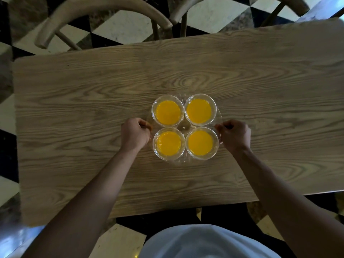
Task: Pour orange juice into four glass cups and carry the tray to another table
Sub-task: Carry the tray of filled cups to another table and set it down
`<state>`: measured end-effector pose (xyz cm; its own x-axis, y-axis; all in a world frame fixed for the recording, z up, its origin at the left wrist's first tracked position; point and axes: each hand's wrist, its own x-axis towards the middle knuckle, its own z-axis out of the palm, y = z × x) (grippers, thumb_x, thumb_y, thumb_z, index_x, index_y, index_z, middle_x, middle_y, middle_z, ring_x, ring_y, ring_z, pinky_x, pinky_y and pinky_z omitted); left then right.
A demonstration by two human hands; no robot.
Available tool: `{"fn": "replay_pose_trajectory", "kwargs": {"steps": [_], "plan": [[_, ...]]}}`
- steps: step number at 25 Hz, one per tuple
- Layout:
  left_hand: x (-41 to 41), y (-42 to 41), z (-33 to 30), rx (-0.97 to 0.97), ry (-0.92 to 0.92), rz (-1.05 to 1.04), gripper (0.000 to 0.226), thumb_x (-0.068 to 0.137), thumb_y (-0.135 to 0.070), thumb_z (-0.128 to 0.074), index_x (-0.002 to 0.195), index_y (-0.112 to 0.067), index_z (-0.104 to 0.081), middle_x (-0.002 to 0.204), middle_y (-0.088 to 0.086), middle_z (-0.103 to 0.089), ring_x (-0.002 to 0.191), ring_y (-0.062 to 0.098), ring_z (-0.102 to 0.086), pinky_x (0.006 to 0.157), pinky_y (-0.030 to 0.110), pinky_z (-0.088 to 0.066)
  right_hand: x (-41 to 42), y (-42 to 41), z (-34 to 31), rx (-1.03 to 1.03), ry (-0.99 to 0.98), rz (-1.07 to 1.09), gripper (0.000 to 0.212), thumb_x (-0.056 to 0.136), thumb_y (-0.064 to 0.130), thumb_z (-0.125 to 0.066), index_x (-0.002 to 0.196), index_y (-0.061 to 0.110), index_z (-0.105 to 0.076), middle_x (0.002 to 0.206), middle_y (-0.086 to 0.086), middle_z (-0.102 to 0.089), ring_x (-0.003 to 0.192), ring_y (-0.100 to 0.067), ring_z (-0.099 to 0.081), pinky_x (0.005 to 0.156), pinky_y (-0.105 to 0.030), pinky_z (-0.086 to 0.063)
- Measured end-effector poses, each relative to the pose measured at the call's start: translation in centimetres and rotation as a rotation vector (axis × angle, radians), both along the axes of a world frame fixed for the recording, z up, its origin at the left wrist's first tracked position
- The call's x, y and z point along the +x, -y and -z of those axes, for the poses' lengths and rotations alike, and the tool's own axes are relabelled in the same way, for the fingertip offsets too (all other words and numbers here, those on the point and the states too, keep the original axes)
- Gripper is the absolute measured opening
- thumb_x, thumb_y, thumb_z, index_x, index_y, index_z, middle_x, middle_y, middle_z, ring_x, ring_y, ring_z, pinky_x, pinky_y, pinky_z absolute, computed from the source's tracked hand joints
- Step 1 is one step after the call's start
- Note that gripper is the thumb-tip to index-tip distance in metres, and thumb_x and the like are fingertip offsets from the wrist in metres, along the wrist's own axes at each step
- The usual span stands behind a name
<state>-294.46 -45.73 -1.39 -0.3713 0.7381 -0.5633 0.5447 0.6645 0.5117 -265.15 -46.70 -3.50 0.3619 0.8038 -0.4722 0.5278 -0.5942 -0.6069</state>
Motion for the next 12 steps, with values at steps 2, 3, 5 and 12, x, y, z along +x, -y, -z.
{"fn": "replay_pose_trajectory", "kwargs": {"steps": [2,3,5,12], "plan": [[0.0,-0.3,-0.1,0.002,0.014,-0.009,0.027,0.09,0.007,-0.066,0.08,-0.018,-0.072,0.071,-0.001,-0.072,0.043,-0.002,-0.064,0.04,0.014,-0.05,0.0,-0.3,0.1,0.004,-0.006,0.006,0.014,0.088,0.023,-0.078,0.081,0.01,-0.077,0.068,0.0,-0.075,0.047,-0.004,-0.069,0.044,-0.014,-0.052],[0.0,-0.4,-0.1,0.0,0.018,-0.013,0.028,0.091,0.006,-0.067,0.079,-0.019,-0.071,0.071,-0.002,-0.072,0.042,-0.002,-0.064,0.039,0.014,-0.049,-0.1,-0.5,0.1,0.002,-0.009,0.013,0.014,0.088,0.023,-0.078,0.082,0.01,-0.077,0.069,0.0,-0.075,0.047,-0.005,-0.07,0.045,-0.018,-0.056],[-0.1,-0.7,-0.1,0.002,0.015,-0.016,0.031,0.09,0.005,-0.068,0.075,-0.022,-0.069,0.069,-0.003,-0.071,0.04,-0.003,-0.062,0.038,0.014,-0.048,-0.1,-0.7,0.3,-0.005,-0.011,0.025,0.014,0.088,0.023,-0.078,0.084,0.01,-0.077,0.068,0.0,-0.075,0.048,-0.007,-0.07,0.049,-0.025,-0.061],[0.1,-1.7,0.2,-0.008,0.011,-0.009,0.027,0.091,0.008,-0.064,0.082,-0.016,-0.073,0.071,-0.004,-0.07,0.042,-0.008,-0.061,0.037,0.01,-0.044,-0.2,-1.3,0.4,-0.015,-0.013,0.035,0.013,0.089,0.023,-0.076,0.083,0.011,-0.076,0.065,0.001,-0.074,0.045,-0.004,-0.069,0.046,-0.017,-0.056]]}}
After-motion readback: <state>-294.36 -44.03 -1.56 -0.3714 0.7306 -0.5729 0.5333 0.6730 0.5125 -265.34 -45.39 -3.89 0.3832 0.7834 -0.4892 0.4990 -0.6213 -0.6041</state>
